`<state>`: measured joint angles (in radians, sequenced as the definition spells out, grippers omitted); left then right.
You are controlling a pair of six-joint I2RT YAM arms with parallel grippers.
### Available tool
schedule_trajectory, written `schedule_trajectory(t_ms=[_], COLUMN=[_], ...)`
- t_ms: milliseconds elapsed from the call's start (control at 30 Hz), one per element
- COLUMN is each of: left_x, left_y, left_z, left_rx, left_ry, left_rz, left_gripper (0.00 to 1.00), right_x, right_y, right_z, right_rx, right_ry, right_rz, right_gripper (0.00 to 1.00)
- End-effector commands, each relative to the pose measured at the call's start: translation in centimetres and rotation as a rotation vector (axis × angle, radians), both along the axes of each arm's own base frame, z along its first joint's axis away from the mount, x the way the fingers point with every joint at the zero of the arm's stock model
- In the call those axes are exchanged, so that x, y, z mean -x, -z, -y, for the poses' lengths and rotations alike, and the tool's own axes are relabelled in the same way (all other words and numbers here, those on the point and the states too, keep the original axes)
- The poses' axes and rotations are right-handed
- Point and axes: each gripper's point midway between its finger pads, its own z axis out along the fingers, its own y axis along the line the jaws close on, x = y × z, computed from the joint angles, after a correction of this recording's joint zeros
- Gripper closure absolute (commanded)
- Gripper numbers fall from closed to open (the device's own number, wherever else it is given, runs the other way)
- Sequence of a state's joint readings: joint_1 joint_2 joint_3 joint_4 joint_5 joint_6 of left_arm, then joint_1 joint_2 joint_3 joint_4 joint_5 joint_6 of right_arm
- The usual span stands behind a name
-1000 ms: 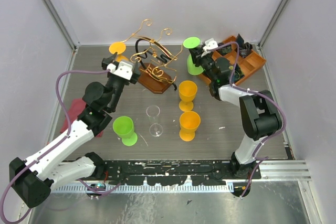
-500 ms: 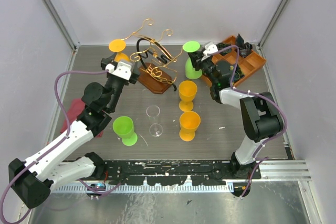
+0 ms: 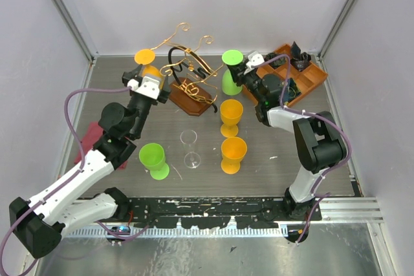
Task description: Place the wine glass upside down on the wine glass rack
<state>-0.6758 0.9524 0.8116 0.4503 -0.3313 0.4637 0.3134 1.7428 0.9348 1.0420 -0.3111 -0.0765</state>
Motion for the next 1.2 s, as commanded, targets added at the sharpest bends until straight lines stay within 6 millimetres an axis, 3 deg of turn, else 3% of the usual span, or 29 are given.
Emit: schedule_trajectory(t_ms=[0,233,400,800,1000,1167], left_x=[0.3,0.1,0.1,0.1,0.6,0.7], left_y=[-0.2,0.2,0.3,0.7,-0.6,-0.3], left_z=[-0.6,-0.5,-0.6,-0.8,-2.5,-2.6], left_rx=[0.021,0.016,0.014,0.009,0.068,0.038], left_ry=[-0.009,-0.015,-0.019,-0.031,-0.084,-0.087], left_rz=[0.015,0.010,0.007,-0.003,0.000,-0.049], left_gripper=[0.16,0.15,0.15,0.15,0.13,0.07], right_x=[0.1,0.2,0.7,2.9,4.0,6.0], right_y=[-3.5,-2.8,-2.8,-4.7,-6.2,-10.5], right_z=[-0.9,0.5,1.4,4.3,6.0,7.0], right_rx=[-0.015,0.036,0.065,0.095,0.195,0.187], right_ry=[-0.015,0.060,0.089,0.139,0.199,0.223], right_rz=[0.105,0.090,0.098,0.104,0.027,0.032], right_gripper=[0.75,0.48,0.39,0.36,0.36,0.36])
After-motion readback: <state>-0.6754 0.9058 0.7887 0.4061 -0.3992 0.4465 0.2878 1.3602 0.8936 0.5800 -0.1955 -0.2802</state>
